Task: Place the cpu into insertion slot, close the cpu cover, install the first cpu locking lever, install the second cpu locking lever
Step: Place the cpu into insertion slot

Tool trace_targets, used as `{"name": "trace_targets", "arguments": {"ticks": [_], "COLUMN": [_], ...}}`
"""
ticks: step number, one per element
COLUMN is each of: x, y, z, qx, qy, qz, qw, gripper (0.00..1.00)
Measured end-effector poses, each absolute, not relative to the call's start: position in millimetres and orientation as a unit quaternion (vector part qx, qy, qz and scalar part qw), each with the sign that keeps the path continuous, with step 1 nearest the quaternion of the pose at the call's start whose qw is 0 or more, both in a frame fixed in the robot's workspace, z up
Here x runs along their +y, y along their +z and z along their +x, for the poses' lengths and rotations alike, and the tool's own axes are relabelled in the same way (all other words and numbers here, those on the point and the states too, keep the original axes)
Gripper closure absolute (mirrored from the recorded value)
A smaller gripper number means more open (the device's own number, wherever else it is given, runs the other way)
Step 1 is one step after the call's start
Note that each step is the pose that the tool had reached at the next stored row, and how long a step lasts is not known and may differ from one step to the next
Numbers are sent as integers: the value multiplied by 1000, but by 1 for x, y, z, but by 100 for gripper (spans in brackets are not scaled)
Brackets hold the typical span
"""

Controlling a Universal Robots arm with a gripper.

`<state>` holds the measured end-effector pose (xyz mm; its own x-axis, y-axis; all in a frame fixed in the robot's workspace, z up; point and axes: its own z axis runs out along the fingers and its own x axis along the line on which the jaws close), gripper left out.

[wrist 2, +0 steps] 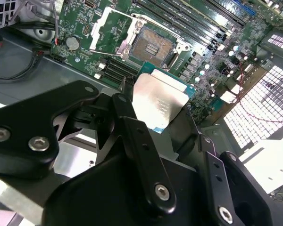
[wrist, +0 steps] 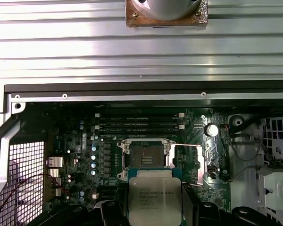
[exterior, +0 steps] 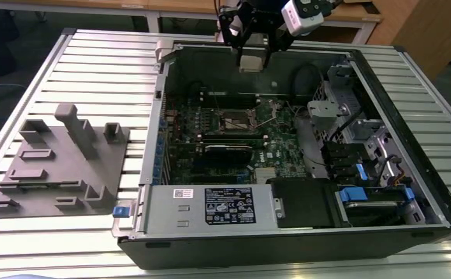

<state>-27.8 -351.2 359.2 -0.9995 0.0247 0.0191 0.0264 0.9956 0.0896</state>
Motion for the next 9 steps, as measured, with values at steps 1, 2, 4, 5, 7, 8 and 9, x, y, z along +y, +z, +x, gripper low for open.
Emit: {"name": "trace_targets", "arguments": {"ticks": [1, 2, 4, 5, 7, 8, 9], "x": [-351, -351, -351, -351, -351, -351, -351], "y": [359, 358, 356, 355, 354, 353, 352], "z": [-28, -28, -28, -28, -28, -28, -28], "qx": [-999, -999, -999, -999, -999, -999, -999], "qy": [-45, -45, -45, -45, -45, -45, -45], "qz": [-13, -13, -13, -13, -13, -13, -13], "qw": [9, 9, 9, 9, 9, 9, 9], "gripper": [46, 46, 46, 46, 46, 46, 46]}}
